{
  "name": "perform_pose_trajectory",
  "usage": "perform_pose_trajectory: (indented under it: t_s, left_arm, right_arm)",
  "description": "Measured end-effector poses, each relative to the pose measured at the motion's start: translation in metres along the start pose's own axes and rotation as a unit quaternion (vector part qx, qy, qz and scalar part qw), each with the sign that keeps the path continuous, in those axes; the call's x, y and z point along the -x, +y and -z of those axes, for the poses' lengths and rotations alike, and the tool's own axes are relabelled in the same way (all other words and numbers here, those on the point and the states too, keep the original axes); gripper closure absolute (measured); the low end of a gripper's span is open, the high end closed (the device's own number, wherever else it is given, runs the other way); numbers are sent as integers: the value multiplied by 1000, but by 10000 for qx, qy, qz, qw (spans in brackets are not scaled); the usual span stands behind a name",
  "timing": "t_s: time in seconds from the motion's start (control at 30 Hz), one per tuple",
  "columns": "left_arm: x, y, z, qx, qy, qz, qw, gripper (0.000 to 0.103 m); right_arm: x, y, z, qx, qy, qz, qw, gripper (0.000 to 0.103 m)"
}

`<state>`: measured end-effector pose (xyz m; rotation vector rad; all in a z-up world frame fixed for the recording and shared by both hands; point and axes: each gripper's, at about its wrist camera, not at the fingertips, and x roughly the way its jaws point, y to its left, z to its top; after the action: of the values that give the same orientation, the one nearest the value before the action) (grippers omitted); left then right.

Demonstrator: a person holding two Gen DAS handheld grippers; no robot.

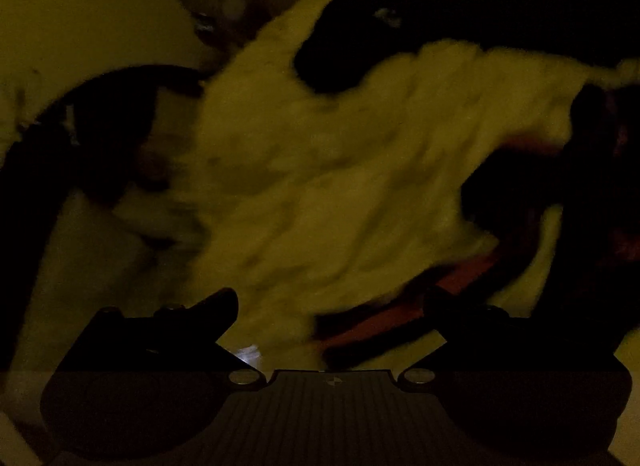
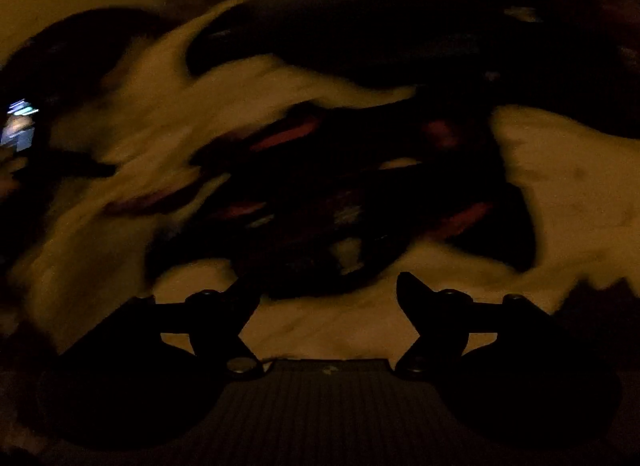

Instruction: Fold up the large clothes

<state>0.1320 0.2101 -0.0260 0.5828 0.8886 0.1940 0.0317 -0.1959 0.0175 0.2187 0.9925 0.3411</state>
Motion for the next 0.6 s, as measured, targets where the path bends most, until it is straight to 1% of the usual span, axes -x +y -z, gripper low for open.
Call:
perform_pose_trajectory:
  t_s: [0.03, 0.07, 0.1, 0.13, 0.17, 0.2, 0.23, 0.3, 0.33, 0.43, 0.5, 0.6]
  left_arm:
    - [5, 7, 14, -44, 11, 128, 9999, 0]
    - [8, 11, 26, -70, 48, 395, 9992, 0]
    - [10, 10, 35, -89, 76, 657, 9978, 0]
    - [11, 5, 43, -113, 81, 896, 9959, 0]
    - [12, -5, 49, -189, 75, 1113, 9936, 0]
    - [12, -16, 52, -265, 97, 1246, 9918, 0]
    - [12, -31, 53, -337, 140, 1403, 9894, 0]
    - [9, -59, 53, -392, 155, 1737, 9839, 0]
    - [8, -72, 54, -439, 166, 1811, 9824, 0]
    - [2, -104, 48, -582, 93, 1661, 9843, 0]
    - [-9, -116, 45, -564, 64, 1441, 9879, 0]
    - [-33, -133, 42, -903, 164, 1262, 9877, 0]
  right_arm:
    - [4, 8, 5, 196, 48, -150, 9997, 14]
    - [6, 17, 9, 405, 77, -187, 9990, 13]
    - [5, 26, 15, 568, 138, -152, 9982, 13]
    - [0, 33, 19, 632, 241, -117, 9976, 15]
    - [-10, 37, 21, 611, 347, -85, 9975, 18]
    - [-23, 41, 23, 540, 457, -53, 9975, 24]
    - [-38, 44, 23, 449, 551, -37, 9975, 26]
    - [-66, 50, 17, 269, 669, -17, 9974, 27]
    - [-79, 55, 14, 232, 695, 59, 9973, 27]
    - [-126, 67, -2, 359, 769, 287, 9960, 29]
    - [-158, 70, -12, 432, 895, 445, 9941, 29]
    - [-196, 71, -14, 621, 1176, 718, 9885, 30]
